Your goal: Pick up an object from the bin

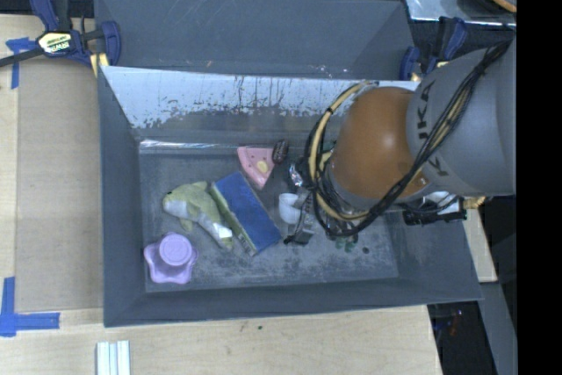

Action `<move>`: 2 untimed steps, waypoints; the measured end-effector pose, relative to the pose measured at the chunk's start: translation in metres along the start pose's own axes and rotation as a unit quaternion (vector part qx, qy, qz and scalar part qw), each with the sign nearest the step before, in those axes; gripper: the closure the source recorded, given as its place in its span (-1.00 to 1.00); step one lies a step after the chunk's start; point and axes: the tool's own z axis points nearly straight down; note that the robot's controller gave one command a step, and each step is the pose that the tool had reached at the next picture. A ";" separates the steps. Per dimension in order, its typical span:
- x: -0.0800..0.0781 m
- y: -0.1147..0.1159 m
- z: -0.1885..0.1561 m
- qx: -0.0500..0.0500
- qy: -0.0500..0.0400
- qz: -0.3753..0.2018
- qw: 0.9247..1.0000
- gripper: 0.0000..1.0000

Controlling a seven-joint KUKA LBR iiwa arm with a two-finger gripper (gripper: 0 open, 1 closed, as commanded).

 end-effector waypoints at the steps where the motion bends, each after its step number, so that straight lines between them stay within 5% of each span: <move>1: 0.000 0.000 -0.006 0.000 0.000 0.000 1.000 1.00; 2: -0.001 0.000 -0.015 -0.001 -0.002 -0.001 1.000 1.00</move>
Offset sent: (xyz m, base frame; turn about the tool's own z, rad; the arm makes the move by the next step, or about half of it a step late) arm 0.0001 0.0001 0.0187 -0.0003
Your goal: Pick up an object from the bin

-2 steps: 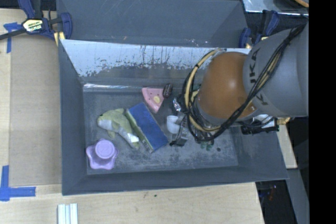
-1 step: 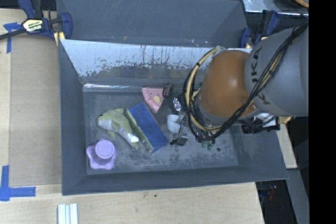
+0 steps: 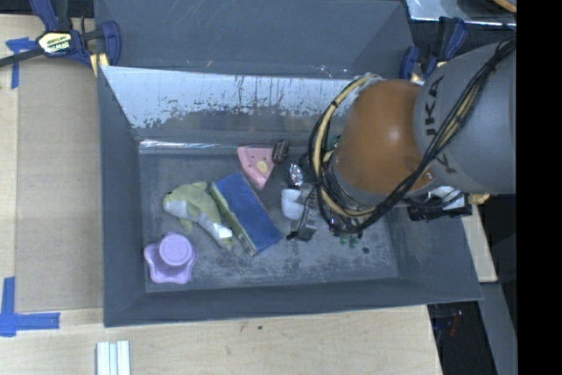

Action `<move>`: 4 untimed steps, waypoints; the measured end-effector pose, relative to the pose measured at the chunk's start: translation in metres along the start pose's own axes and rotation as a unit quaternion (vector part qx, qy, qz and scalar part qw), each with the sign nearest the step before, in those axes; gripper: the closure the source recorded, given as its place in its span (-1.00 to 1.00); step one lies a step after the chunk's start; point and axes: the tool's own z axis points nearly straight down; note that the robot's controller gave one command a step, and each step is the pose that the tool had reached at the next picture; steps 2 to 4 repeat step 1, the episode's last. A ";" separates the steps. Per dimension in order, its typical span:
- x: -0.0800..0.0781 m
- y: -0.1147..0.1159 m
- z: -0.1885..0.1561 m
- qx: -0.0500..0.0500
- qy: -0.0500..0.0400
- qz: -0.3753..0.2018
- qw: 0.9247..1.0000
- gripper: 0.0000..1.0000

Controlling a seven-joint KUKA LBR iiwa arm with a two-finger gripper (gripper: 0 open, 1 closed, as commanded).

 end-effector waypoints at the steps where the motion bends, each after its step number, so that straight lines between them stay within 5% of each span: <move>1: 0.000 -0.001 -0.033 0.001 0.003 0.000 1.000 1.00; 4: 0.000 -0.001 -0.033 0.001 0.003 0.000 1.000 1.00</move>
Offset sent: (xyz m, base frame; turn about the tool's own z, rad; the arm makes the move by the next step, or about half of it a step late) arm -0.0017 -0.0004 0.0203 -0.0005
